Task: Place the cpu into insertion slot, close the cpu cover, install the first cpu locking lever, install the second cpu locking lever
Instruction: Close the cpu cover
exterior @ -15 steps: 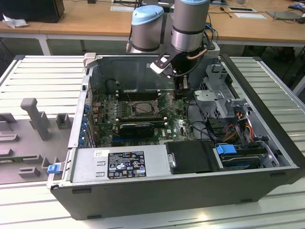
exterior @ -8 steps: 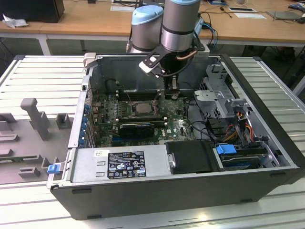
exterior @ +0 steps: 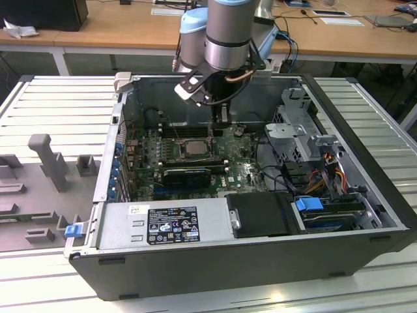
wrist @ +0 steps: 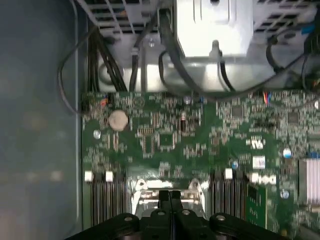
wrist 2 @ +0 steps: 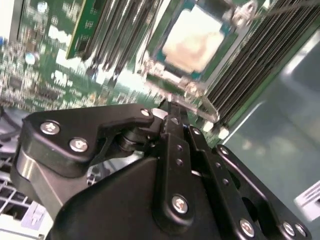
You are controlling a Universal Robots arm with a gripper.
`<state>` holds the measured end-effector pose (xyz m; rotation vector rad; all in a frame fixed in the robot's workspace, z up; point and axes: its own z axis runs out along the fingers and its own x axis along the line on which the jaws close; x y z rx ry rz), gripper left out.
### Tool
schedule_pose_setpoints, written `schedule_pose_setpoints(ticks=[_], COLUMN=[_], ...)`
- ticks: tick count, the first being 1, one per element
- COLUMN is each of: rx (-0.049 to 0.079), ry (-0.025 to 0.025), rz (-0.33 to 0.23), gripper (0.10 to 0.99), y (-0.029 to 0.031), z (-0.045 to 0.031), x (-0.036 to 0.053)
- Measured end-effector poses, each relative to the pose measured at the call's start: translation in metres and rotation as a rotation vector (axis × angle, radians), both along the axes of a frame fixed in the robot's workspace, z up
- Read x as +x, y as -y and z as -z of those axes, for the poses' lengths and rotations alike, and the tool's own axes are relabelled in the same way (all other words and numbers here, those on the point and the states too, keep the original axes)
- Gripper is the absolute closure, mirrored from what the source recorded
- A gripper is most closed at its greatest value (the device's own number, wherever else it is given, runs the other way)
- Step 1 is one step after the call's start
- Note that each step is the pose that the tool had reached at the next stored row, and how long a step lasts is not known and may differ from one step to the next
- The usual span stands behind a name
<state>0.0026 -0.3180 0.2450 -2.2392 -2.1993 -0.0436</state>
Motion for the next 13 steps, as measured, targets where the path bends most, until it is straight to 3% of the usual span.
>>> schedule_pose_setpoints(ticks=[3,6,13], rx=[0.000,0.000,0.001], ry=[0.0003,0.0003,0.0003], rz=[0.000,-0.002,-0.012], gripper=[0.980,0.980,0.980], y=[-0.0001,-0.0001,-0.0001], z=[0.0074,0.0148,0.0154], x=[-0.0132,-0.0157,-0.0298])
